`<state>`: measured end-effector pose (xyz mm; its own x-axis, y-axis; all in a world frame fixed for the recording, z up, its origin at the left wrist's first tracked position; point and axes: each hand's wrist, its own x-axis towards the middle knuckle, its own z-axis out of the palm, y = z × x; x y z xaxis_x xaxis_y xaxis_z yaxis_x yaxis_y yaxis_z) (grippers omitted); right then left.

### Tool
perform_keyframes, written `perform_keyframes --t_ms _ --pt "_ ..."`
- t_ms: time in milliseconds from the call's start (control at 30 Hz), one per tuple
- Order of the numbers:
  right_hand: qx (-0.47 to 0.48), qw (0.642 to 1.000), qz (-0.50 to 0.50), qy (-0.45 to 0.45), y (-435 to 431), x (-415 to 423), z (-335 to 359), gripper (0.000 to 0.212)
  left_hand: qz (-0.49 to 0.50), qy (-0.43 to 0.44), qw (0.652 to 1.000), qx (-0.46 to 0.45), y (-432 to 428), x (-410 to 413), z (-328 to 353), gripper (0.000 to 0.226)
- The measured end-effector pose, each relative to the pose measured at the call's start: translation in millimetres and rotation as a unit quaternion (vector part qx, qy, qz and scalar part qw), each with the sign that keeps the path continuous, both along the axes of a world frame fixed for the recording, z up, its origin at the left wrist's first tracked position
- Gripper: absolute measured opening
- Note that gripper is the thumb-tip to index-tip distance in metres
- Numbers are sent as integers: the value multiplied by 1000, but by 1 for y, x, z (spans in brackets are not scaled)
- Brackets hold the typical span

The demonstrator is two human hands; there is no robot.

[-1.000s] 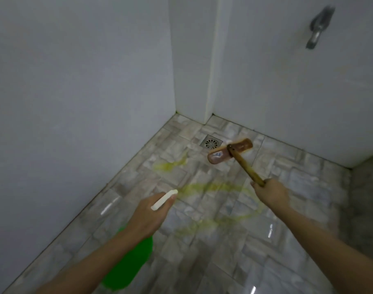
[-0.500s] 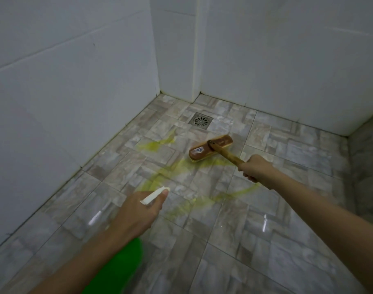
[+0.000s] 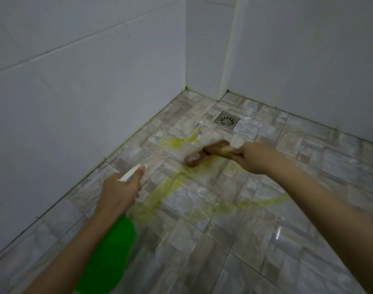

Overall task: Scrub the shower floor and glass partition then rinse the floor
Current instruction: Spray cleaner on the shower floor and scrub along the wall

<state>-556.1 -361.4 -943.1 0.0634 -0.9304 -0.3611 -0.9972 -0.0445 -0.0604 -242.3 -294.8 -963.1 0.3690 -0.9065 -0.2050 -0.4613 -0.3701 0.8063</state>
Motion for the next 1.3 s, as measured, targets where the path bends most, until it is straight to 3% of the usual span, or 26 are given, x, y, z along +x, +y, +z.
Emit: perform_keyframes --t_ms 100,267,333,433,633,667,767,900,1100,1300 --pt "-3 999 -10 -50 -15 20 -7 39 -8 1 1000 -3 -9 10 1 59" --pt "9 998 12 53 -39 52 18 22 39 28 999 -6 -27 19 -5 60" --pt "-17 999 7 31 -52 68 8 20 27 21 999 -22 -30 22 2 54" --pt "-10 1000 3 -10 -72 77 2 23 -13 13 999 -33 -32 21 5 51" --pt "16 996 48 75 -56 93 20 22 61 37 997 -11 -39 32 0 61" --pt "16 996 57 64 -62 97 16 18 71 38 997 -12 -40 35 1 61" --pt "31 997 69 4 -75 99 14 31 57 31 998 -13 -37 34 5 50" --pt "31 990 116 68 -61 92 23 29 41 37 998 -28 -35 34 9 43" --pt "-16 995 87 -40 -94 123 -15 39 44 37 997 -57 -32 35 11 41" --pt "-12 996 86 31 -120 125 16 28 55 40 994 -84 -44 50 14 45"
